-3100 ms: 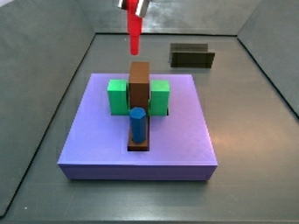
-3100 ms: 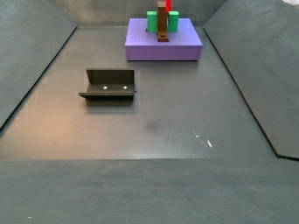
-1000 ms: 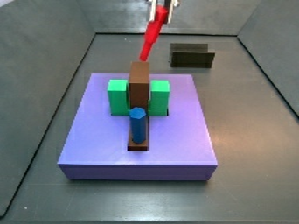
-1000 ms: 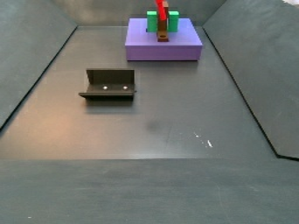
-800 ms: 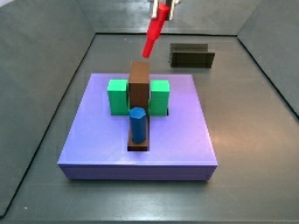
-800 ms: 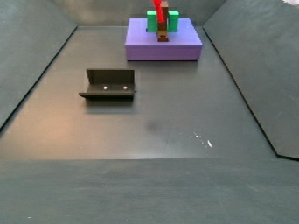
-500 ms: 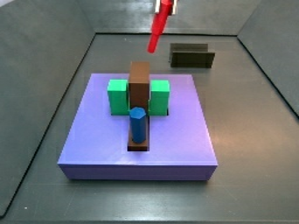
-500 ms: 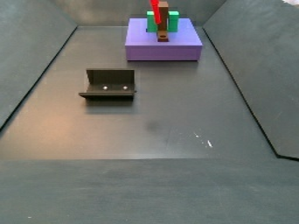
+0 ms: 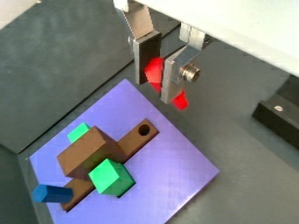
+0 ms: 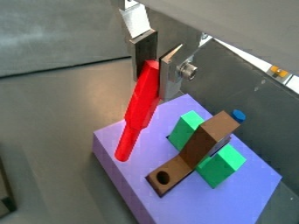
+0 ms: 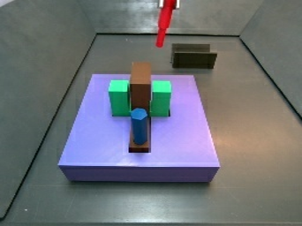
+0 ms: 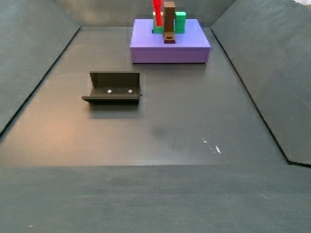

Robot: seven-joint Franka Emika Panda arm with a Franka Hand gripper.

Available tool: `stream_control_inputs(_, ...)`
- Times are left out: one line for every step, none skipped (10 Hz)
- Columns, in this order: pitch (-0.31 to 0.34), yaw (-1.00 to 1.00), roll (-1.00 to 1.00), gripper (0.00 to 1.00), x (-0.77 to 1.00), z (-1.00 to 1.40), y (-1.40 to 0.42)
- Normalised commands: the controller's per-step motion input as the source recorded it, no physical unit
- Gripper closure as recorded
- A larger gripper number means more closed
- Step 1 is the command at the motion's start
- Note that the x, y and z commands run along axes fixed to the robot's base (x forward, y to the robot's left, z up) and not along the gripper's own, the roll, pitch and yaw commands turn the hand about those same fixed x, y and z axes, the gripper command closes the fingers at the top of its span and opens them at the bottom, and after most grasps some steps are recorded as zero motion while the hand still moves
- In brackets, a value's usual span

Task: Pick up the red object. Move up. Place the red object on the fixture. Regrasp the red object. Move to above the board. Insert the red object.
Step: Insert the red object.

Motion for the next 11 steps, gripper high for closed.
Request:
stream_control_inputs(-0.434, -0.15, -0.50, 1.00, 0.00, 0.06, 0.24)
stream_control_inputs(-0.417, -0.15, -0.50, 1.00, 0.00, 0.07, 0.23)
stream_control_inputs(-0.344, 0.00, -0.50, 1.00, 0.01, 0.07, 0.24)
stream_control_inputs(-0.237, 0.07, -0.50, 1.00, 0.07, 0.07, 0.20)
stream_control_inputs(-0.171, 0.16, -0.50, 1.00, 0.07, 0.07, 0.19)
stream_control_inputs(-0.064, 0.27, -0.50, 1.00, 0.05, 0.07, 0.07)
stream_control_inputs(-0.003, 0.37, -0.50, 1.00, 0.03, 0.06, 0.00)
stream_control_inputs(0.000, 0.41, -0.50, 1.00, 0.00, 0.07, -0.04)
stream_control_inputs(0.013, 0.44, -0.50, 1.00, 0.00, 0.11, -0.08)
stream_control_inputs(0.004, 0.44, -0.50, 1.00, 0.01, 0.11, -0.10)
stream_control_inputs(-0.066, 0.19, -0.50, 1.00, -0.07, 0.00, -0.05)
